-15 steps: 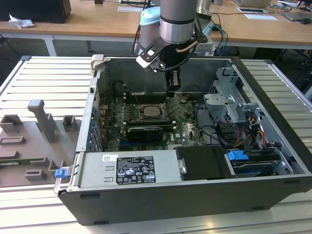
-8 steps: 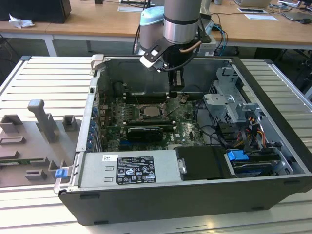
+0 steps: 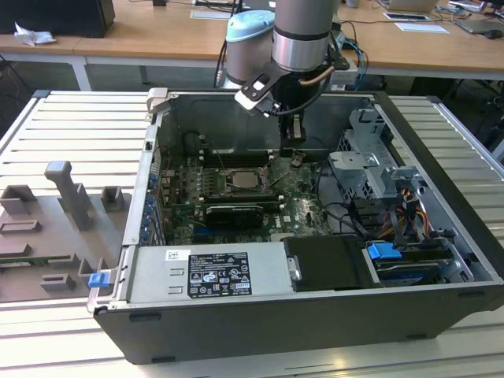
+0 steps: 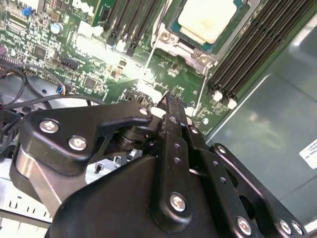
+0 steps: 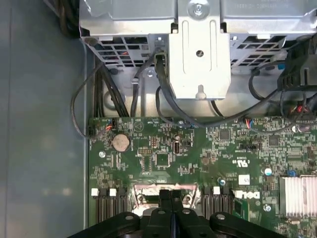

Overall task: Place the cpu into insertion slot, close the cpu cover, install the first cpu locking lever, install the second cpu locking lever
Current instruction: 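Close the cpu cover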

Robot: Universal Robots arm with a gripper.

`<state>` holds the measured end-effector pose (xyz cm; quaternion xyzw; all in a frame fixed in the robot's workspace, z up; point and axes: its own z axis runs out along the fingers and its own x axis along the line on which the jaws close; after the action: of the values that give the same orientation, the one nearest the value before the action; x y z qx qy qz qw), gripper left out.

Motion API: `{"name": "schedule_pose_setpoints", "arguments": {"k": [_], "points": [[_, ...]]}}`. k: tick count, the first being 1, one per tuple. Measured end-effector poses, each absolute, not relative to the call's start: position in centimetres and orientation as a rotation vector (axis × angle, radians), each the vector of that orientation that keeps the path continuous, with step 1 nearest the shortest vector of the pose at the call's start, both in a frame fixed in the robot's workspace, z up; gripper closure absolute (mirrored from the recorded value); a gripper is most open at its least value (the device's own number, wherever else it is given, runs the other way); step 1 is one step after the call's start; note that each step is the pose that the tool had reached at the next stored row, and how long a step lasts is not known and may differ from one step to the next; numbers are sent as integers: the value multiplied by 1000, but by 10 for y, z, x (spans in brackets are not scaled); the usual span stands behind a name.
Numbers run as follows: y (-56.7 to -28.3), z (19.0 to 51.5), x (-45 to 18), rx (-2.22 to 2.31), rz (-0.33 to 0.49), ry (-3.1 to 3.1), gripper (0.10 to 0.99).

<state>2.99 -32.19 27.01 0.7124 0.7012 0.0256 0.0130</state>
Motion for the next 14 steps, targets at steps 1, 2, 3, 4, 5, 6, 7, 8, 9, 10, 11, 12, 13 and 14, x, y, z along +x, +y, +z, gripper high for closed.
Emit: {"name": "schedule_pose_setpoints", "arguments": {"k": [1,2,3,4,5,6,7,8,9,10,11,12,13,14], "points": [[-322,269,31,2219,80,2185,980],[-322,267,32,2220,80,2185,980],[-322,265,34,2219,79,2185,980],[-322,265,37,2219,78,2186,980],[-322,265,43,2217,77,2190,980],[-322,265,48,2215,76,2194,980],[-322,264,50,2212,75,2197,980],[-322,264,53,2209,75,2200,980],[-322,264,54,2207,75,2203,980],[-322,263,55,2204,75,2206,980],[-321,262,56,2197,75,2213,980],[-321,260,56,2190,75,2220,980],[-321,257,56,2181,75,2229,980],[-321,255,56,2173,75,2237,980]]}}
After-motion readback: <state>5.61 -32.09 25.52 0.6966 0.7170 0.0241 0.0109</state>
